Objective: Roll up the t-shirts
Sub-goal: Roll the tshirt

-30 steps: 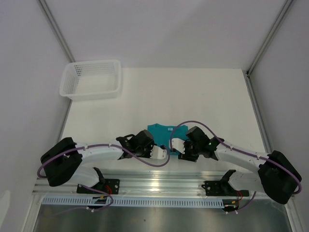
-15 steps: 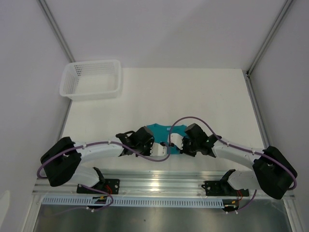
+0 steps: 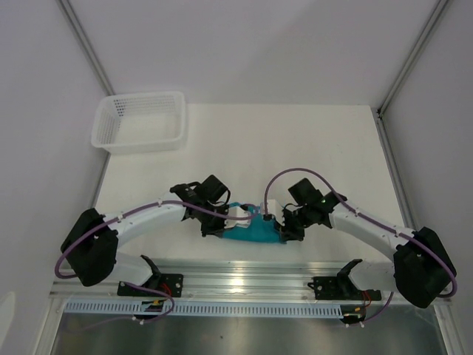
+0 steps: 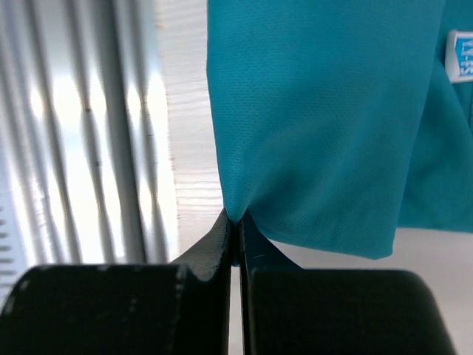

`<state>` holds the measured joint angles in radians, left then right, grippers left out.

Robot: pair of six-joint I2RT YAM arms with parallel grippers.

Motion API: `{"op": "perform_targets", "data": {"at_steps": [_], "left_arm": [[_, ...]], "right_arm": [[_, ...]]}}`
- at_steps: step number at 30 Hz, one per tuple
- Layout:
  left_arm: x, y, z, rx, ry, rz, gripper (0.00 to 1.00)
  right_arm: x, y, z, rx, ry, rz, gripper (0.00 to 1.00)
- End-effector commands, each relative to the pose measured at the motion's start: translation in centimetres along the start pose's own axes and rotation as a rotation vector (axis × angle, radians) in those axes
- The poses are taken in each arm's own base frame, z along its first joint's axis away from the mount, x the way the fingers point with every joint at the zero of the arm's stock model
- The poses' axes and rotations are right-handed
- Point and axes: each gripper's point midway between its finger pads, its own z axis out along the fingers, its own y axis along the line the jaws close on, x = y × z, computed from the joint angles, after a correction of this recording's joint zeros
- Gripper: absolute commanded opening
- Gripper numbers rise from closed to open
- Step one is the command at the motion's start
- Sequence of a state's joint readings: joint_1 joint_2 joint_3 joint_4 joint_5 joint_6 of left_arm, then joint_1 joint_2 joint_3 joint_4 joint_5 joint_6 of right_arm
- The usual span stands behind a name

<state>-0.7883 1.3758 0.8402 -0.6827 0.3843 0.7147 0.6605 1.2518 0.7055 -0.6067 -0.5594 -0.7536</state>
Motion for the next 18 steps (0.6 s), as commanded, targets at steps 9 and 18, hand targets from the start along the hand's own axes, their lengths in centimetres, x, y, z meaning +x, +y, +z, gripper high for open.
{"op": "perform_targets", "data": {"at_steps": [9,18], "left_arm": [[-2.5,-4.7,-4.2,0.339,-0.094,-0.11,0.03],[-2.6,-2.5,-3.6,0.383,-0.122,-0.243,0.05]], "right_arm": [[-2.3,5.5,-2.7,-0.29,-0.054,0.09,0.0],[-3.1,2.3,-1.7,-0.252,-0.079,0.162,0.0]]}}
